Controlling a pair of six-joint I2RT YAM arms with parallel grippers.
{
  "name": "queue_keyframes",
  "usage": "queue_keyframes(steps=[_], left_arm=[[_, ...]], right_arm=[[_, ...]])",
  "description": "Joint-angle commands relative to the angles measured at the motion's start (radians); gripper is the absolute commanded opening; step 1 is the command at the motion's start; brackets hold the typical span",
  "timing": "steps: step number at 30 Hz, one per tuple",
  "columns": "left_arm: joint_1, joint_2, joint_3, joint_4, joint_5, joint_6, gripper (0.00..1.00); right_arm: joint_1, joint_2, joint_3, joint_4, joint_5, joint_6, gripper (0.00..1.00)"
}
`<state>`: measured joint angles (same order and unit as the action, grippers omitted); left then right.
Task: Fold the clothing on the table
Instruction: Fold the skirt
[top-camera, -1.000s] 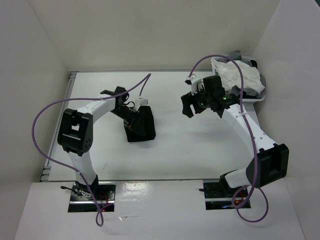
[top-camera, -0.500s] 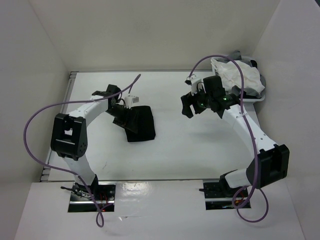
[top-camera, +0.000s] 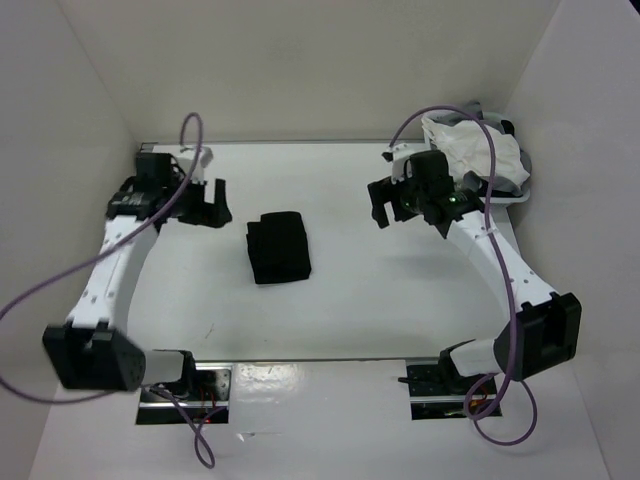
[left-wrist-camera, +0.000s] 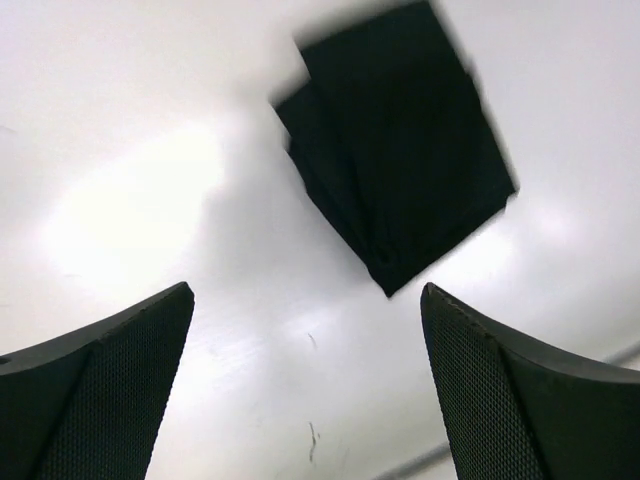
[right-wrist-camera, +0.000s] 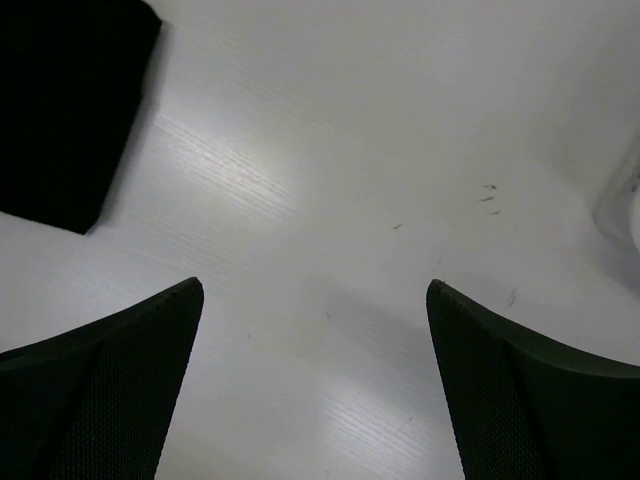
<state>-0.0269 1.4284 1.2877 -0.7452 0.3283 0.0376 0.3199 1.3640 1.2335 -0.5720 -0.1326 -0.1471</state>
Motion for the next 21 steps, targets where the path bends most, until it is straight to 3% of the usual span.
queue_keyframes(steps=[1,4,8,16,21], left_arm=[[0.047,-0.289,-0.055,0.082,-0.078,-0.074,1.0],[0.108,-0.396,-0.125,0.115,-0.169,-0.087,1.0],[0.177,-0.48,-0.192,0.125,-0.18,-0.087,1.0],[0.304,-0.47,-0.264,0.147,-0.127,-0.045,1.0],[0.305,-0.459,-0.265,0.147,-0.127,-0.045,1.0]], right_arm=[[-0.034,-0.077,-0.005,0.073,0.117,0.078,0.96],[-0.113,-0.156,-0.034,0.064,0.117,0.113,0.99],[-0.151,-0.243,-0.101,0.061,0.151,0.123,0.99],[-0.177,-0.299,-0.163,0.037,0.186,0.112,0.99],[-0.186,-0.31,-0.172,0.037,0.206,0.101,0.99]])
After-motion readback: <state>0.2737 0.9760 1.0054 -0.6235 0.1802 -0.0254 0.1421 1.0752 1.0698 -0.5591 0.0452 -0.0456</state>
